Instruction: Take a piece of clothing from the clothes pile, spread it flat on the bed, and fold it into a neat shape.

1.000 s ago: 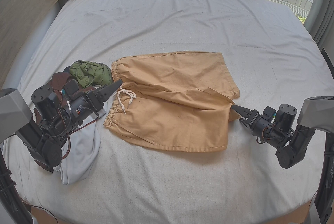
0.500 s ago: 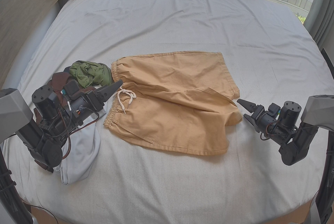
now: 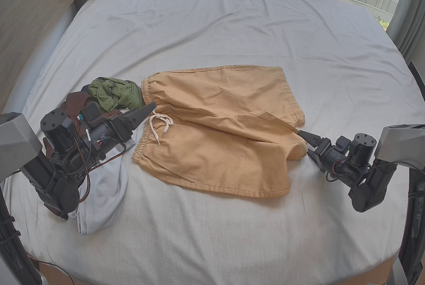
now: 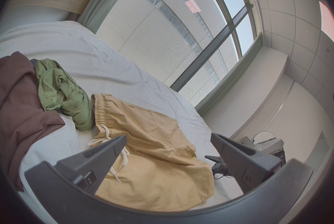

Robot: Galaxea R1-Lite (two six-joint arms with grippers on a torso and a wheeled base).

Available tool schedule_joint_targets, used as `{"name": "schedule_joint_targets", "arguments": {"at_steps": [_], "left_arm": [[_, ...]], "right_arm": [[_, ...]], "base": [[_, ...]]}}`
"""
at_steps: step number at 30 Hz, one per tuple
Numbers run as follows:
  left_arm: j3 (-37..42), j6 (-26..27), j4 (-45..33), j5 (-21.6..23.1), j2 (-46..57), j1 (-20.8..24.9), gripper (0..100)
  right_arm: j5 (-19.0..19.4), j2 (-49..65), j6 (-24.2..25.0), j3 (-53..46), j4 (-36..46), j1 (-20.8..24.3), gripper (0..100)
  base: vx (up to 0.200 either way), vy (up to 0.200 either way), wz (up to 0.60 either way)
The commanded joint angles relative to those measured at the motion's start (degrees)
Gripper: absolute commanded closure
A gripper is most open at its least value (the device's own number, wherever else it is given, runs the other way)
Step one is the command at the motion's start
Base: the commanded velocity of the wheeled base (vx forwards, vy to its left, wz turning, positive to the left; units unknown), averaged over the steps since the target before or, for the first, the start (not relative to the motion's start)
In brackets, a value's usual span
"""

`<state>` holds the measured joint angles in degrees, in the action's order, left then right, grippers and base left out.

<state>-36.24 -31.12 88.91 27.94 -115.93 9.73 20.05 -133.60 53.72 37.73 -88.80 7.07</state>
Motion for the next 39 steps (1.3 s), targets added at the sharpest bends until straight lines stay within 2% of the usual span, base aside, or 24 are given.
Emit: {"name": "schedule_joint_targets", "arguments": {"at_steps": [1, 6, 7, 24, 39], "left_arm": [[-0.06, 0.01, 0.04, 0.01, 0.0, -0.06, 0], [-0.06, -0.08, 0.04, 0.01, 0.0, -0.06, 0], [-0.06, -0.08, 0.04, 0.01, 0.0, -0.06, 0], [-0.06, 0.01, 0.04, 0.01, 0.0, 0.03, 0], [-0.06, 0.01, 0.04, 0.01, 0.0, -0.06, 0]], "right_arm": [[-0.45, -2.11, 1.03, 1.56, 0.55, 0.22, 0], [-1.77, -3.69, 1.12, 3.84, 0.47, 0.05, 0], [-1.77, -3.78, 1.12, 3.75, 0.47, -0.04, 100], [-1.33, 0.53, 0.59, 7.01, 0.55, -2.41, 100], [-1.33, -1.75, -3.54, 11.23, 0.55, -2.41, 100]], "base": [[0.0, 0.0, 0.0], [0.0, 0.0, 0.0], [0.0, 0.0, 0.0], [0.0, 0.0, 0.0], [0.0, 0.0, 0.0]]}}
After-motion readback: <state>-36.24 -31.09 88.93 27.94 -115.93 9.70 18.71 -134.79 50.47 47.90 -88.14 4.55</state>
